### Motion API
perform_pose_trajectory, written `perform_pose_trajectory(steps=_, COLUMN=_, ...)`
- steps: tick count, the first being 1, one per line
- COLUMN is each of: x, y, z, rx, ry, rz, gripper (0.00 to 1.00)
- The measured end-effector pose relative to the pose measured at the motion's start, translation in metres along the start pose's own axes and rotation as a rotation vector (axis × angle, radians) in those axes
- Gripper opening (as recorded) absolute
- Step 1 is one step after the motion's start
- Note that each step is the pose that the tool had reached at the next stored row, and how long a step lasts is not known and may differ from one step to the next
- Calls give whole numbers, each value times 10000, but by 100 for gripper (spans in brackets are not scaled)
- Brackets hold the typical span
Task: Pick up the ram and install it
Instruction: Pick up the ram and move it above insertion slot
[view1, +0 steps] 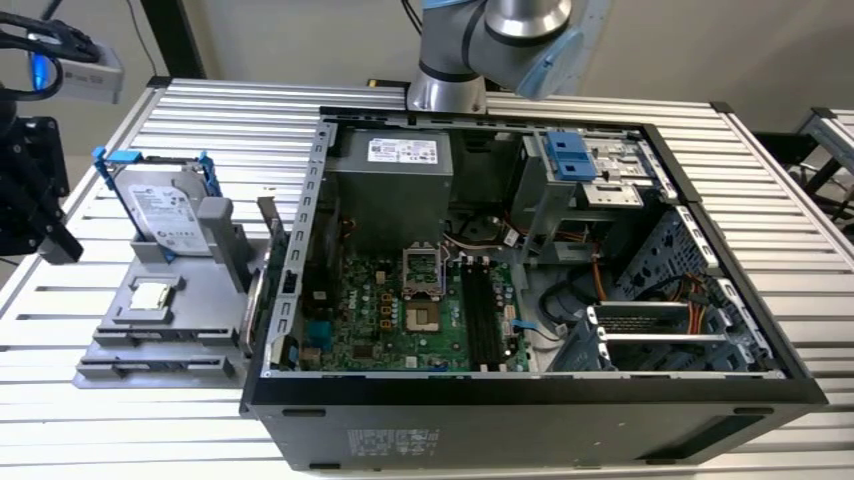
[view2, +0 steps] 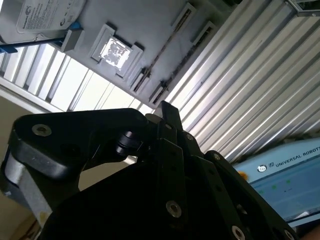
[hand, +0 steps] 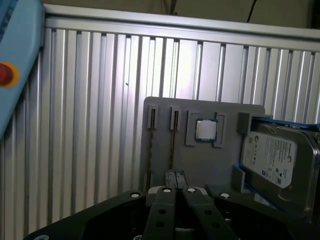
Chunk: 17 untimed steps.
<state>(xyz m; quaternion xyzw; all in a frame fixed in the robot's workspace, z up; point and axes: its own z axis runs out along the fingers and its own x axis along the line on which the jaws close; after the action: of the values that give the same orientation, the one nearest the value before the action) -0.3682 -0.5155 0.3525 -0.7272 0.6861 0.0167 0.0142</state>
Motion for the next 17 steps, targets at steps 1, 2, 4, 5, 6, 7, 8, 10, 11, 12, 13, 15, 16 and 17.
perform_pose_trajectory(steps=1, x=0, y=0, z=7, rx=1, ry=0, rz=2, gripper=0)
perform_pose_trajectory(steps=2, x=1, y=-1, z=13, rx=1, ry=0, rz=9, gripper=0)
perform_pose_trajectory(steps=4, x=1, y=0, z=24, rx=5, ry=-1, rz=55, gripper=0)
perform_pose_trajectory(steps=5, x=1, y=-1, z=29, rx=7, ry=-1, rz=90, gripper=0)
perform_pose_trajectory(steps=6, x=2, y=0, z=35, rx=11, ry=0, rz=127, gripper=0)
perform_pose_trajectory(steps=7, x=2, y=0, z=41, rx=16, ry=0, rz=162, gripper=0)
perform_pose_trajectory(steps=8, x=2, y=0, z=47, rx=21, ry=0, rz=194, gripper=0)
perform_pose_trajectory(steps=10, x=2, y=-1, z=59, rx=27, ry=0, rz=228, gripper=0)
perform_pose_trajectory(steps=11, x=2, y=-1, z=64, rx=29, ry=0, rz=238, gripper=0)
perform_pose_trajectory(steps=12, x=2, y=-1, z=68, rx=29, ry=0, rz=248, gripper=0)
perform_pose_trajectory(steps=13, x=2, y=-1, z=71, rx=29, ry=1, rz=258, gripper=0)
perform_pose_trajectory(steps=15, x=1, y=-2, z=77, rx=31, ry=0, rz=268, gripper=0)
perform_pose_trajectory(steps=16, x=1, y=-2, z=80, rx=30, ry=0, rz=271, gripper=0)
perform_pose_trajectory(steps=17, x=2, y=-4, z=84, rx=31, ry=0, rz=272, gripper=0)
